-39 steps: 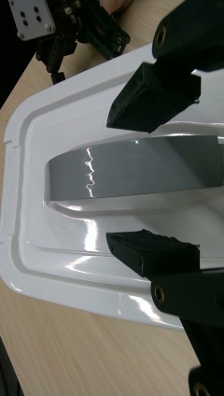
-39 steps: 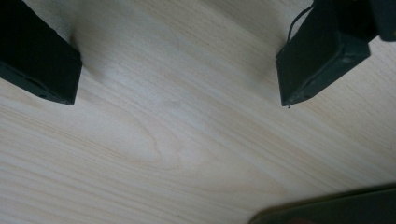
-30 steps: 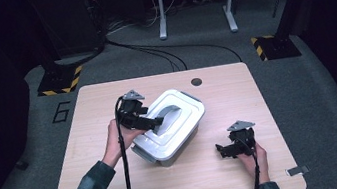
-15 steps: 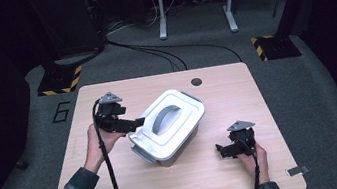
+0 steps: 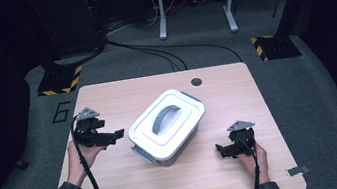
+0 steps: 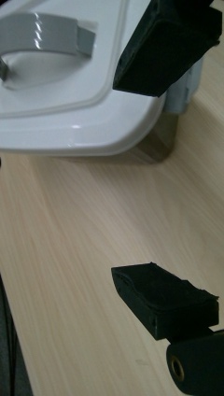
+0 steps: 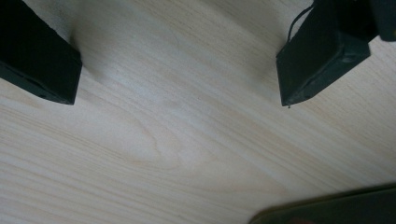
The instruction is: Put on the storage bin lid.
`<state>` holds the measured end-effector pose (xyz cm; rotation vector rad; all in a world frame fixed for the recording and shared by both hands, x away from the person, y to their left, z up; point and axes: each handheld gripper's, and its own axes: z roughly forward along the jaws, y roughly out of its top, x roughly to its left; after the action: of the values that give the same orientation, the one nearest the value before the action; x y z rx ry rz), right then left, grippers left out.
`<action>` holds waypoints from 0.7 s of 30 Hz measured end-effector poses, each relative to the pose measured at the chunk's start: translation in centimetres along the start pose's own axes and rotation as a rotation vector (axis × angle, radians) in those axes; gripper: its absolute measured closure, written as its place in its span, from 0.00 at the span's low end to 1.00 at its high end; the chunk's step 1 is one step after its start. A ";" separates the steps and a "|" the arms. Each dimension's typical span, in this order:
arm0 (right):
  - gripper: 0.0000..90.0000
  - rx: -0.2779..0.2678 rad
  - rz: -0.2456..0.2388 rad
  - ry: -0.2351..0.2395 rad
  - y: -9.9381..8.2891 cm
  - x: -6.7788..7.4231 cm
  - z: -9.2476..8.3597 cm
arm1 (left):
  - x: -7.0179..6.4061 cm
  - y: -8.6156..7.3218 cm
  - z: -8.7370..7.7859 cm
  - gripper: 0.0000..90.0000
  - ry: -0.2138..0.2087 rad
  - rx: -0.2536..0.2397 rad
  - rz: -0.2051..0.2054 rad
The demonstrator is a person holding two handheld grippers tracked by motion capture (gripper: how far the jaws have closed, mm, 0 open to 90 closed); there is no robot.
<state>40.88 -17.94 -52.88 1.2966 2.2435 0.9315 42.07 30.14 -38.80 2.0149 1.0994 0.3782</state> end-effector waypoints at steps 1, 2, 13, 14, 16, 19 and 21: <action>0.00 0.002 0.003 0.001 0.0 0.0 0.0 | 0.3 -0.5 0.0 0.10 -0.001 0.002 -0.011; 0.00 0.002 0.003 0.001 0.0 0.0 0.0 | 0.3 -0.5 0.0 0.10 -0.001 0.002 -0.011; 0.00 0.002 0.002 0.000 0.0 0.0 0.0 | 2.4 -6.0 1.6 0.10 0.055 0.074 -0.057; 0.00 0.002 0.002 0.000 0.0 0.0 0.0 | 2.4 -6.7 1.8 0.10 0.067 0.080 -0.067; 0.00 0.001 0.003 0.000 0.0 0.0 0.0 | 2.4 -8.0 2.2 0.10 0.102 0.098 -0.045; 0.00 0.001 0.003 0.000 0.0 0.0 0.0 | 2.5 -8.9 2.5 0.10 0.111 0.116 -0.039; 0.00 0.002 0.002 0.000 0.0 0.0 0.0 | 2.5 -10.3 3.0 0.09 0.134 0.117 -0.047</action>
<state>40.87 -17.93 -52.87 1.2999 2.2437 0.9305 39.35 33.92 -48.83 2.0867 1.2752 0.4382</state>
